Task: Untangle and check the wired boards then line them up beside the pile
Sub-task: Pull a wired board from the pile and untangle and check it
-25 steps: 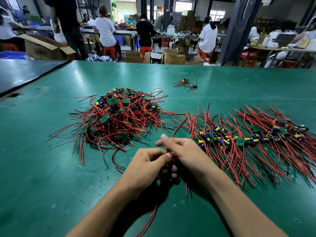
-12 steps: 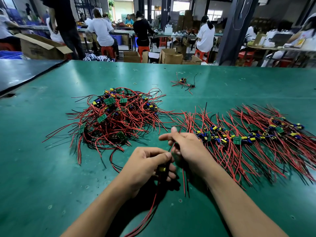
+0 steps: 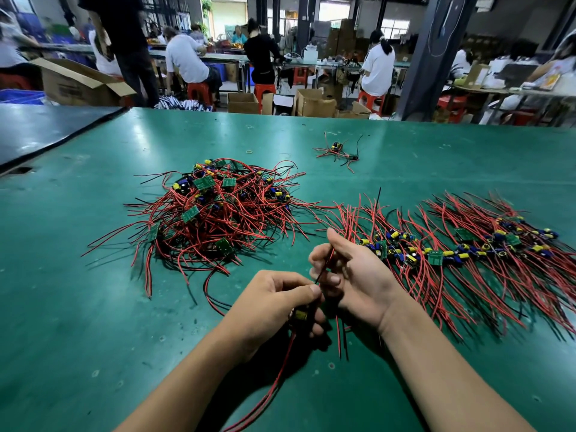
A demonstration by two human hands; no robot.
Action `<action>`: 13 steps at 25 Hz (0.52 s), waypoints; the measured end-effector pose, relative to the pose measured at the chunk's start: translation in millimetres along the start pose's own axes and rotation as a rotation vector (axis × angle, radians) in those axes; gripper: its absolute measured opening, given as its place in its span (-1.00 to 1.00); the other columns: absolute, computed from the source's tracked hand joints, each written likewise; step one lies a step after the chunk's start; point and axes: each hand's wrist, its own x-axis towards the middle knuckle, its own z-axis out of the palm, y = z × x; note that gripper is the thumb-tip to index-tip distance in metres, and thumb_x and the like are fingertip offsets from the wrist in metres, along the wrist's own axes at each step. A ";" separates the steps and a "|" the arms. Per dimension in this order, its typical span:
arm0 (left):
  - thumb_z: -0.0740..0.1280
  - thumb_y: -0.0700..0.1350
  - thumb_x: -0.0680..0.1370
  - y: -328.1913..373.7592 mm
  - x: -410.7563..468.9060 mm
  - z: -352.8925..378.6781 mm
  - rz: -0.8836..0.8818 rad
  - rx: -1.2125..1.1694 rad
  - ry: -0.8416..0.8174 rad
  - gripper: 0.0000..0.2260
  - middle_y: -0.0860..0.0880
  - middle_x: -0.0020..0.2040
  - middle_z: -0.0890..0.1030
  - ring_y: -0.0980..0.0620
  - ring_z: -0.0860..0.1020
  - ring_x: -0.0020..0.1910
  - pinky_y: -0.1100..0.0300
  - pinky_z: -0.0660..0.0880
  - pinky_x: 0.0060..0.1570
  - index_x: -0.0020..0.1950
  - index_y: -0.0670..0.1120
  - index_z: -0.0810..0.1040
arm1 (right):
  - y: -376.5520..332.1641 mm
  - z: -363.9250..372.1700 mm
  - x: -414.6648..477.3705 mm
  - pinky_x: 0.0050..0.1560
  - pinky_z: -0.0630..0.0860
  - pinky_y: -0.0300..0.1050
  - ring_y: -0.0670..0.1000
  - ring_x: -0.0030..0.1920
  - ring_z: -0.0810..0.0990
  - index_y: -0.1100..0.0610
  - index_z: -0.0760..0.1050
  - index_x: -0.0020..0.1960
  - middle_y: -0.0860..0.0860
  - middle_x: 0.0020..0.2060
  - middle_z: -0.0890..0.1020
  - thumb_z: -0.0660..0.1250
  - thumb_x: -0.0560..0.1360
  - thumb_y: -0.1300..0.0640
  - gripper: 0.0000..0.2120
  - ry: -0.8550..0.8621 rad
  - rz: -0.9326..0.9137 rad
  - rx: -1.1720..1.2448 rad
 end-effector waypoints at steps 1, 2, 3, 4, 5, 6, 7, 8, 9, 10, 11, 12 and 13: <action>0.30 -0.26 0.58 -0.2 0.1 0.7 0.004 0.011 0.015 -0.82 -0.25 -0.34 0.60 -0.11 0.57 -0.44 0.16 0.53 -0.37 -0.20 -0.20 0.62 | 2.0 1.0 0.1 -0.58 0.26 -0.30 -0.14 -0.57 0.30 0.13 0.68 -0.32 -0.03 -0.44 0.50 0.15 0.64 -0.17 -0.43 -0.002 -0.020 -0.072; 0.29 -0.25 0.59 -0.4 0.5 1.5 0.012 0.020 0.036 -0.81 -0.23 -0.36 0.59 -0.10 0.56 -0.46 0.17 0.52 -0.39 -0.19 -0.19 0.62 | 4.9 2.2 0.1 -0.57 0.25 -0.29 -0.14 -0.56 0.29 0.12 0.71 -0.25 -0.04 -0.43 0.50 0.15 0.64 -0.19 -0.45 0.001 -0.053 -0.174; 0.28 -0.24 0.60 -0.6 0.8 2.1 0.023 0.028 0.063 -0.82 -0.21 -0.38 0.59 -0.09 0.55 -0.48 0.19 0.51 -0.43 -0.17 -0.19 0.61 | 8.6 3.5 0.5 -0.55 0.28 -0.28 -0.12 -0.56 0.32 0.12 0.72 -0.15 -0.04 -0.43 0.49 0.18 0.63 -0.20 -0.49 0.000 -0.084 -0.278; 0.27 -0.21 0.61 -1.0 1.3 2.6 0.034 0.033 0.092 -0.82 -0.18 -0.40 0.57 -0.08 0.54 -0.50 0.21 0.49 -0.46 -0.14 -0.22 0.58 | 13.1 4.5 0.6 -0.52 0.34 -0.26 -0.07 -0.56 0.38 0.13 0.71 -0.06 0.00 -0.45 0.51 0.23 0.62 -0.20 -0.54 -0.014 -0.106 -0.358; 0.27 -0.19 0.62 -1.7 1.8 3.0 0.041 0.034 0.117 -0.82 -0.16 -0.41 0.56 -0.06 0.53 -0.52 0.22 0.48 -0.49 -0.12 -0.25 0.56 | 17.2 5.3 0.3 -0.49 0.41 -0.21 -0.01 -0.56 0.44 0.15 0.69 0.01 0.04 -0.47 0.52 0.26 0.61 -0.18 -0.57 -0.045 -0.117 -0.409; 0.27 -0.18 0.62 -2.3 2.2 2.8 0.046 0.037 0.132 -0.79 -0.15 -0.42 0.55 -0.06 0.53 -0.54 0.23 0.47 -0.51 -0.11 -0.29 0.54 | 19.8 5.6 -0.1 -0.46 0.46 -0.17 0.04 -0.56 0.48 0.16 0.67 0.04 0.08 -0.49 0.54 0.27 0.62 -0.16 -0.59 -0.075 -0.124 -0.443; 0.27 -0.17 0.62 -2.8 2.6 2.3 0.048 0.042 0.137 -0.77 -0.15 -0.43 0.54 -0.05 0.53 -0.54 0.23 0.47 -0.51 -0.11 -0.33 0.53 | 21.3 5.8 -0.5 -0.45 0.49 -0.14 0.06 -0.55 0.51 0.17 0.67 0.05 0.10 -0.49 0.56 0.27 0.63 -0.15 -0.61 -0.091 -0.130 -0.471; 0.28 -0.18 0.61 -2.9 2.4 1.4 0.048 0.050 0.133 -0.76 -0.16 -0.43 0.54 -0.05 0.52 -0.54 0.23 0.47 -0.51 -0.12 -0.35 0.53 | 21.5 5.8 -1.0 -0.45 0.50 -0.15 0.06 -0.55 0.53 0.16 0.67 0.03 0.10 -0.49 0.57 0.26 0.64 -0.13 -0.62 -0.094 -0.135 -0.487; 0.29 -0.18 0.61 -2.7 2.0 0.7 0.047 0.055 0.122 -0.76 -0.16 -0.43 0.54 -0.05 0.52 -0.54 0.23 0.47 -0.51 -0.13 -0.35 0.54 | 21.0 5.8 -1.5 -0.46 0.50 -0.17 0.05 -0.54 0.54 0.16 0.68 0.01 0.09 -0.47 0.58 0.26 0.64 -0.12 -0.63 -0.086 -0.144 -0.489; 0.30 -0.18 0.60 -1.9 1.3 -0.1 0.044 0.056 0.107 -0.77 -0.16 -0.43 0.53 -0.05 0.52 -0.54 0.23 0.47 -0.50 -0.15 -0.32 0.56 | 19.9 5.5 -1.6 -0.47 0.48 -0.20 0.03 -0.54 0.54 0.14 0.69 -0.03 0.07 -0.47 0.58 0.27 0.64 -0.11 -0.64 -0.061 -0.161 -0.483; 0.30 -0.17 0.60 -0.8 0.7 -0.7 0.041 0.054 0.090 -0.78 -0.15 -0.43 0.52 -0.05 0.51 -0.54 0.23 0.46 -0.49 -0.18 -0.26 0.59 | 18.9 5.1 -1.1 -0.48 0.45 -0.24 0.00 -0.53 0.52 0.12 0.70 -0.06 0.04 -0.47 0.56 0.28 0.63 -0.11 -0.64 -0.018 -0.189 -0.490; 0.31 -0.16 0.59 0.5 0.0 -1.1 0.038 0.056 0.070 -0.79 -0.15 -0.43 0.52 -0.05 0.50 -0.54 0.22 0.45 -0.47 -0.21 -0.21 0.60 | 17.7 4.1 0.6 -0.49 0.40 -0.27 -0.02 -0.53 0.49 0.09 0.72 -0.09 0.03 -0.47 0.53 0.28 0.62 -0.13 -0.64 0.041 -0.224 -0.520; 0.31 -0.16 0.59 1.0 -0.8 -1.2 0.035 0.067 0.048 -0.79 -0.15 -0.43 0.52 -0.05 0.50 -0.54 0.23 0.44 -0.46 -0.23 -0.17 0.60 | 17.1 2.6 3.1 -0.51 0.34 -0.28 -0.03 -0.53 0.43 0.06 0.73 -0.11 0.07 -0.45 0.47 0.28 0.62 -0.15 -0.63 0.104 -0.263 -0.561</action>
